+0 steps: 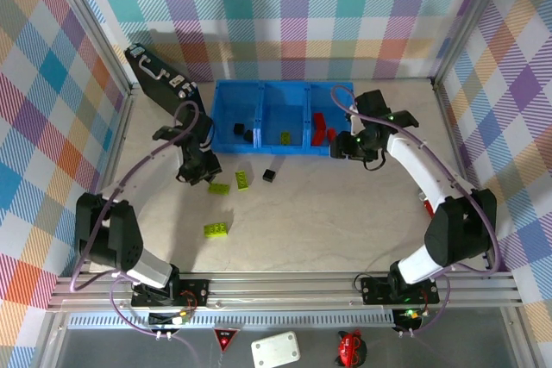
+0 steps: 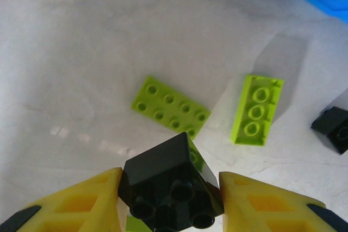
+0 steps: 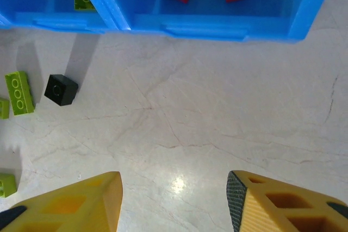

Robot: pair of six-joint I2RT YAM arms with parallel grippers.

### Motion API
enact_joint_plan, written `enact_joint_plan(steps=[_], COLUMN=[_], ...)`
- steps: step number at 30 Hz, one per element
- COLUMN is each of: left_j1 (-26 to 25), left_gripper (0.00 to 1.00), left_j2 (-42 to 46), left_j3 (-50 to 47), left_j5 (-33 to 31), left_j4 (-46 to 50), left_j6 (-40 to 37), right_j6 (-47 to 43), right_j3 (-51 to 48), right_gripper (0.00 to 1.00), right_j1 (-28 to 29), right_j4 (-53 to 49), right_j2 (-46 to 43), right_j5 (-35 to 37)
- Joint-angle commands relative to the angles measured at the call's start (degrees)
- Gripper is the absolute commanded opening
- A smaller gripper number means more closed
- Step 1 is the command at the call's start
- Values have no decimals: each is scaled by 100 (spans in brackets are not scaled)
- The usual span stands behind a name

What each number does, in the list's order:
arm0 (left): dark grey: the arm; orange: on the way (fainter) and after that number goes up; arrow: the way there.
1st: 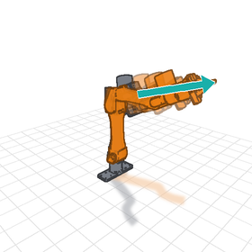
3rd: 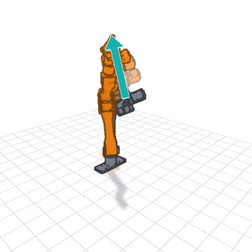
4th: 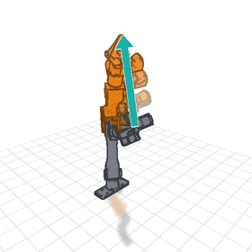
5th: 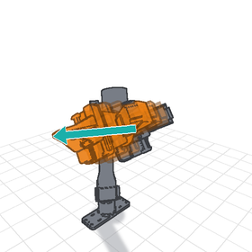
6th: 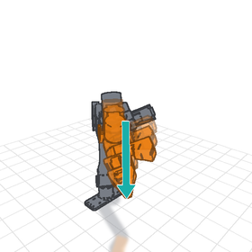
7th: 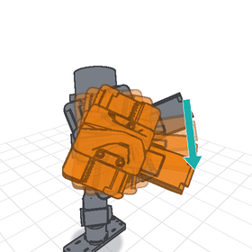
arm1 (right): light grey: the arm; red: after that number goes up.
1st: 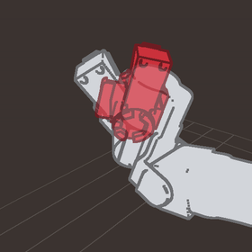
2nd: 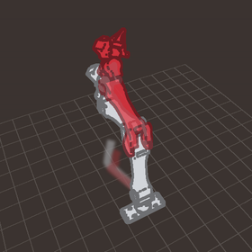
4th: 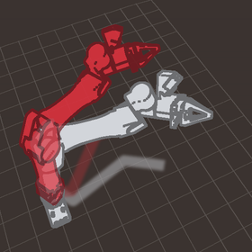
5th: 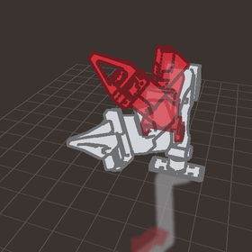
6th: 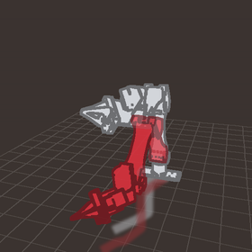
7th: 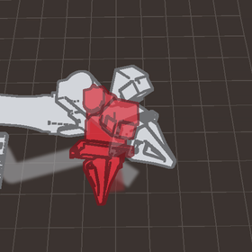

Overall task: Sort the legos into containers by color
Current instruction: Place the lego in the container.

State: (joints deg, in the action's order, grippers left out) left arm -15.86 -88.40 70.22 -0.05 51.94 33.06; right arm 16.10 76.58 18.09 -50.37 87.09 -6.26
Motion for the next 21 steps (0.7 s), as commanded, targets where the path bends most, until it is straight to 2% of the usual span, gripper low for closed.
enact_joint_plan(steps=[1, 11, 21], left_j1=[59, 21, 21], left_gripper=[43, 43, 44], left_j2=[-452, -2027, -3358], left_j3=[587, 2601, 4446], left_j5=[94, -311, -664], left_j4=[-31, 404, 752], left_j6=[-324, -727, -942], right_j6=[108, 145, 126], right_j3=[-150, -562, -663], right_gripper=[55, 55, 55], right_j1=[48, 42, 40], right_j4=[-173, -271, -281], right_j2=[-318, -802, -856], right_j5=[124, 345, 407])
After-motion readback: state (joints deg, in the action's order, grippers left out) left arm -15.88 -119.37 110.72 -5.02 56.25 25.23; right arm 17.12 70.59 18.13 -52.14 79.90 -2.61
